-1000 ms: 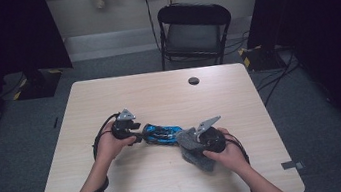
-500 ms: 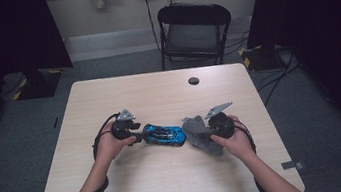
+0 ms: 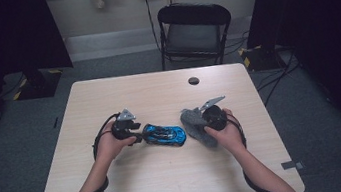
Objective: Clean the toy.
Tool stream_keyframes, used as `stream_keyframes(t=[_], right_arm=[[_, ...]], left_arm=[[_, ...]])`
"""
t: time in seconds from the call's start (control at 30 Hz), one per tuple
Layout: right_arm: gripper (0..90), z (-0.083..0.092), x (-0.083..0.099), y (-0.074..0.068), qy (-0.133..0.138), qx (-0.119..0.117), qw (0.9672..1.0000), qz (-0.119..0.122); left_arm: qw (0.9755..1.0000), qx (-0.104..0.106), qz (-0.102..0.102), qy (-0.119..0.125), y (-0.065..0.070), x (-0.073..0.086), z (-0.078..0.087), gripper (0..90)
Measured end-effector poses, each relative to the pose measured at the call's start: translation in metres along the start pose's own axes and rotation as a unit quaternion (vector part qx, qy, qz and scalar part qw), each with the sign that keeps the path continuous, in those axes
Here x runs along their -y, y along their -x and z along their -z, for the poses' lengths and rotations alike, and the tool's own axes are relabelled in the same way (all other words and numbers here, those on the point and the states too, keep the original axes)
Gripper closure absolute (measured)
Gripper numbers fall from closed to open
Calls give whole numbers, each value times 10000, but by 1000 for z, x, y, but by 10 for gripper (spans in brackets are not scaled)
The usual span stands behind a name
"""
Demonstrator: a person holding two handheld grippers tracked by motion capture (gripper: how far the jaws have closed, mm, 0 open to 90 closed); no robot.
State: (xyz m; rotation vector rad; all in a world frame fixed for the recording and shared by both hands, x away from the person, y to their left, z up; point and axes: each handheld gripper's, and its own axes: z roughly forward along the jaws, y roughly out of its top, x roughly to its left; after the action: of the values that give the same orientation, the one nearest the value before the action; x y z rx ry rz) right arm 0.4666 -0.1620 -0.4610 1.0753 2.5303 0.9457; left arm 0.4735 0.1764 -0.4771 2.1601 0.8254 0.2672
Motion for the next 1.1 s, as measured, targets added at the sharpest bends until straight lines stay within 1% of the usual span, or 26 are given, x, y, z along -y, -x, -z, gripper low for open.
stream_keyframes(t=[0.03, 0.23, 0.4, 0.6, 0.63, 0.77, 0.97, 1.03, 1.1], right_arm=[[734, -2, 0, -1, -18, -25, 10000, 12], [733, -12, -2, -14, -187, -101, 9994, 258], [733, -12, -1, -21, -274, -192, 9988, 370], [733, -9, 3, -28, -282, -327, 9980, 460], [733, -8, 5, -31, -267, -400, 9976, 497], [733, -4, 11, -36, -229, -557, 9971, 474], [733, -2, 15, -45, -209, -716, 9960, 498], [733, -2, 16, -48, -196, -824, 9952, 486], [733, -2, 17, -51, -175, -880, 9947, 504]], left_arm=[[10000, 1, 10, 7, 0, 0, 0, 419], [10000, -2, 18, 5, 0, 1, 0, 419], [10000, -5, 21, -7, 0, 0, 0, 419], [10000, -9, 28, -6, 0, 0, 1, 419], [10000, -12, 23, -6, 0, 0, 1, 419], [10000, -18, 55, 10, 0, 1, 1, 419], [10000, -21, 49, -5, 0, 0, 1, 419], [10000, -25, 43, -13, 0, 0, 1, 419], [10000, -29, 36, 0, 0, 1, 1, 419]])
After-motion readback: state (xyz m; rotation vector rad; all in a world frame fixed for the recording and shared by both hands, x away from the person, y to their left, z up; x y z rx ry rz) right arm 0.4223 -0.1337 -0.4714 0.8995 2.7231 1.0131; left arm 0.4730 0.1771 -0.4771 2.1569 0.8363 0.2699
